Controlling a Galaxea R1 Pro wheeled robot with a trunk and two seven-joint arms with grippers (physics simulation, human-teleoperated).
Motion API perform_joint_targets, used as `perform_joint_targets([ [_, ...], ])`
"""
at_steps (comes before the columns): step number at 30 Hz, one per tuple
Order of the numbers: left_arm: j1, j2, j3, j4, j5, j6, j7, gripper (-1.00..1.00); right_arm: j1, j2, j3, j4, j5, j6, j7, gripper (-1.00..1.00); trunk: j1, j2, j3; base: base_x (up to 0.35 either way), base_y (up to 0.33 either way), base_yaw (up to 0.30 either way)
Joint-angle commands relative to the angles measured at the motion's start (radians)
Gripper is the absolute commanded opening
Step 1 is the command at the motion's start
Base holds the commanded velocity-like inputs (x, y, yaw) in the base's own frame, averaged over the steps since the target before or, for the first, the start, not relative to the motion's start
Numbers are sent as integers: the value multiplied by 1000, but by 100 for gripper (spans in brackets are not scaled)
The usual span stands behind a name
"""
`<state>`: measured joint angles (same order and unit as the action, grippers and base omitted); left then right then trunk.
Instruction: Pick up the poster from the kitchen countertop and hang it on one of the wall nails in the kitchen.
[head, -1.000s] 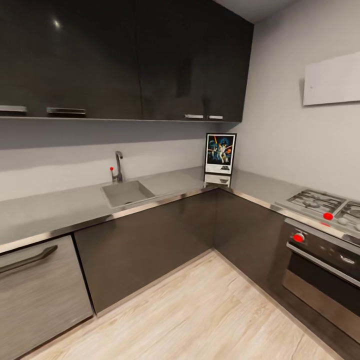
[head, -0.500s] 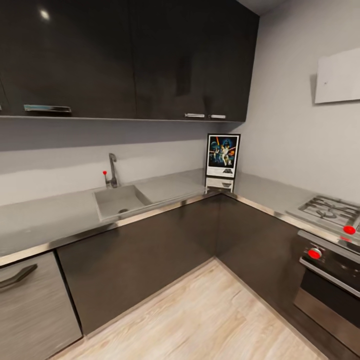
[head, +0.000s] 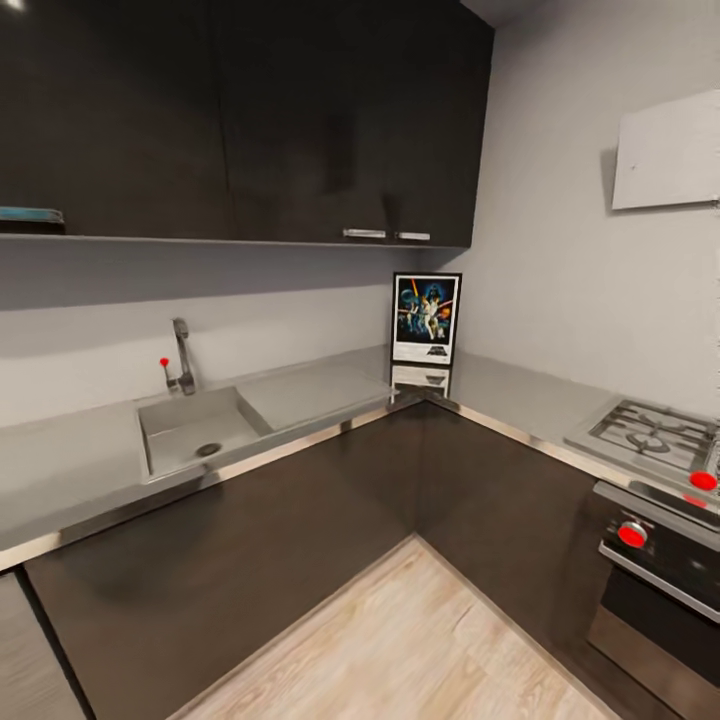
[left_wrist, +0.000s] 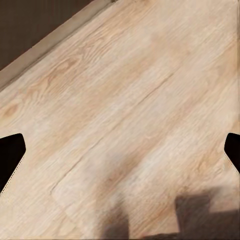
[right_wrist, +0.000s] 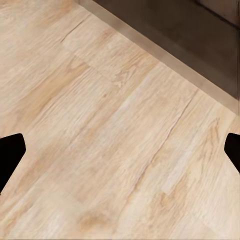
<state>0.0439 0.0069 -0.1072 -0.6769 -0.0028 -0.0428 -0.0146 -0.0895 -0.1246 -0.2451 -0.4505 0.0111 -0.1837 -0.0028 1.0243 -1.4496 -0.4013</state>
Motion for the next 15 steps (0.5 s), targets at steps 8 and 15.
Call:
perform_joint_targets([
  [8, 0, 0, -2, -1, 0, -2, -1, 100, -1, 0, -2, 1, 1, -3, 0, 100, 1, 0, 8, 336, 0, -199],
  [15, 0, 1, -2, -1, 0, -2, -1, 100, -1, 0, -2, 1, 1, -3, 0, 100, 1, 0, 16, 310, 0, -200],
])
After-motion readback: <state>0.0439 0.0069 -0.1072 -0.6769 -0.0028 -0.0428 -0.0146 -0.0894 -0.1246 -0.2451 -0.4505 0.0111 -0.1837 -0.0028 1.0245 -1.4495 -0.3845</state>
